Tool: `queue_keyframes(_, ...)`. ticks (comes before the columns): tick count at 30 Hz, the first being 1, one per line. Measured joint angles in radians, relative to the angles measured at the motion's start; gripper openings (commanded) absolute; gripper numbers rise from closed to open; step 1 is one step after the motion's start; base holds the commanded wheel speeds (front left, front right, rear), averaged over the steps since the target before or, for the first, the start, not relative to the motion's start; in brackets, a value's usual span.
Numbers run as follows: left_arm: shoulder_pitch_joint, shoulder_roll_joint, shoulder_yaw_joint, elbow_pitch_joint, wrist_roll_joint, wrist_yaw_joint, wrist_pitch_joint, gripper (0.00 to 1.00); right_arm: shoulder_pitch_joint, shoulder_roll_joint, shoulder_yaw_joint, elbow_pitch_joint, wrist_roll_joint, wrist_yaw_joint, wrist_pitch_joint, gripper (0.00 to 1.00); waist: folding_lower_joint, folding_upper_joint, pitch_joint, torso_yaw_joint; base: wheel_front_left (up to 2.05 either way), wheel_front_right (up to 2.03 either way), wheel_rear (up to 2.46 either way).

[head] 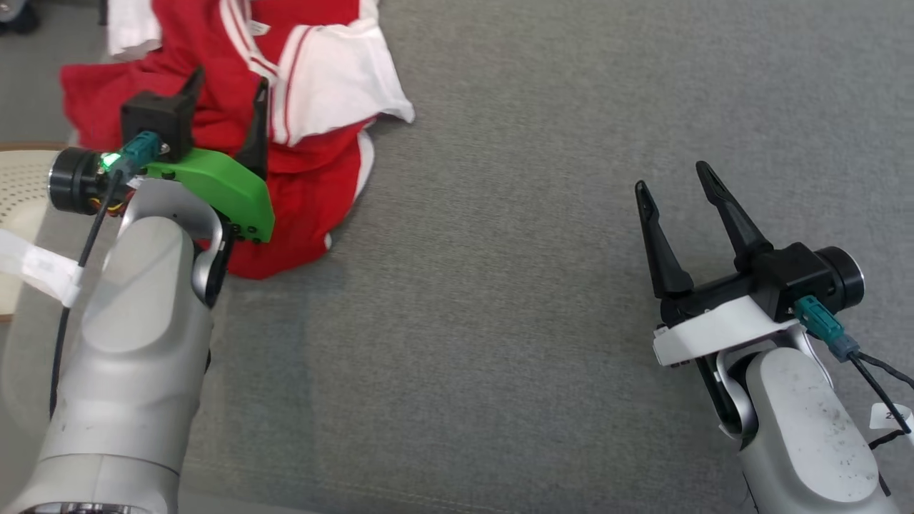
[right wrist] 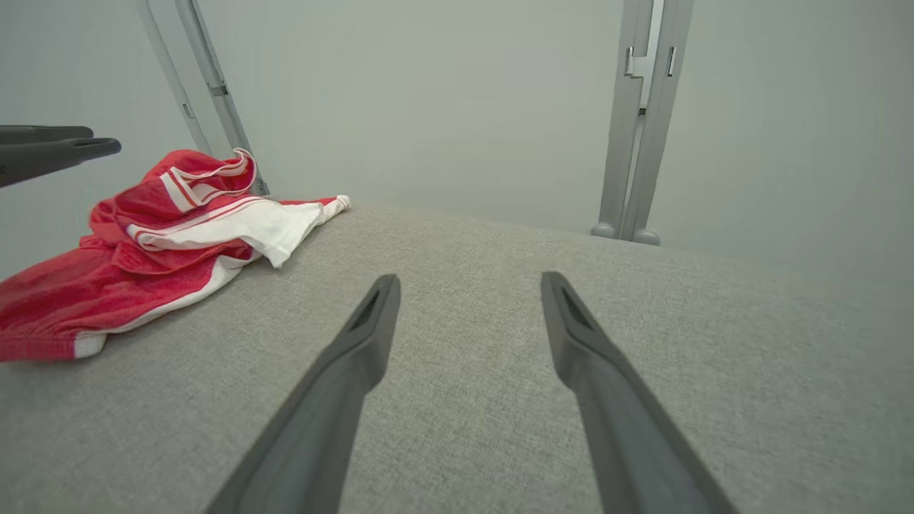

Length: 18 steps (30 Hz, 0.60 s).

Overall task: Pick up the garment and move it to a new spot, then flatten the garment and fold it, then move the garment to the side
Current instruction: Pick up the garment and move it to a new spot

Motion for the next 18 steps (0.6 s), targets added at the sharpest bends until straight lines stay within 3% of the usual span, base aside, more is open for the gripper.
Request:
queue_keyframes(4, -0.04, 0.022, 0.008, 0.089, -0.009, 0.002, -0.003, 1.0, -0.001, 0.01, -0.009, 0.0, 0.007, 0.0, 0.0, 1.0, 0.0, 0.0, 0.053, -0.076, 0.0, 0.0, 0.0)
queue_keyframes(6, -0.05, 0.035, 0.017, 0.133, -0.01, 0.034, 0.006, 1.0, -0.001, 0.015, -0.011, 0.0, 0.007, 0.0, 0.0, 1.0, 0.0, 0.0, 0.071, -0.11, 0.0, 0.0, 0.0)
queue_keyframes(9, -0.058, 0.063, 0.032, 0.182, -0.007, 0.086, 0.004, 0.11, -0.001, 0.025, -0.016, 0.0, 0.009, 0.0, 0.0, 1.0, 0.0, 0.0, 0.092, -0.156, 0.0, 0.0, 0.0)
queue_keyframes(10, -0.061, 0.068, 0.037, 0.194, -0.007, 0.098, -0.002, 0.0, -0.001, 0.028, -0.016, 0.001, 0.01, 0.0, 0.0, 1.0, 0.0, 0.0, 0.098, -0.17, 0.0, 0.0, 0.0)
queue_keyframes(18, -0.067, 0.095, 0.035, 0.23, -0.007, 0.111, -0.042, 0.0, 0.016, 0.045, -0.022, 0.006, 0.019, 0.0, 0.0, 1.0, 0.0, 0.0, 0.093, -0.23, 0.0, 0.0, 0.0)
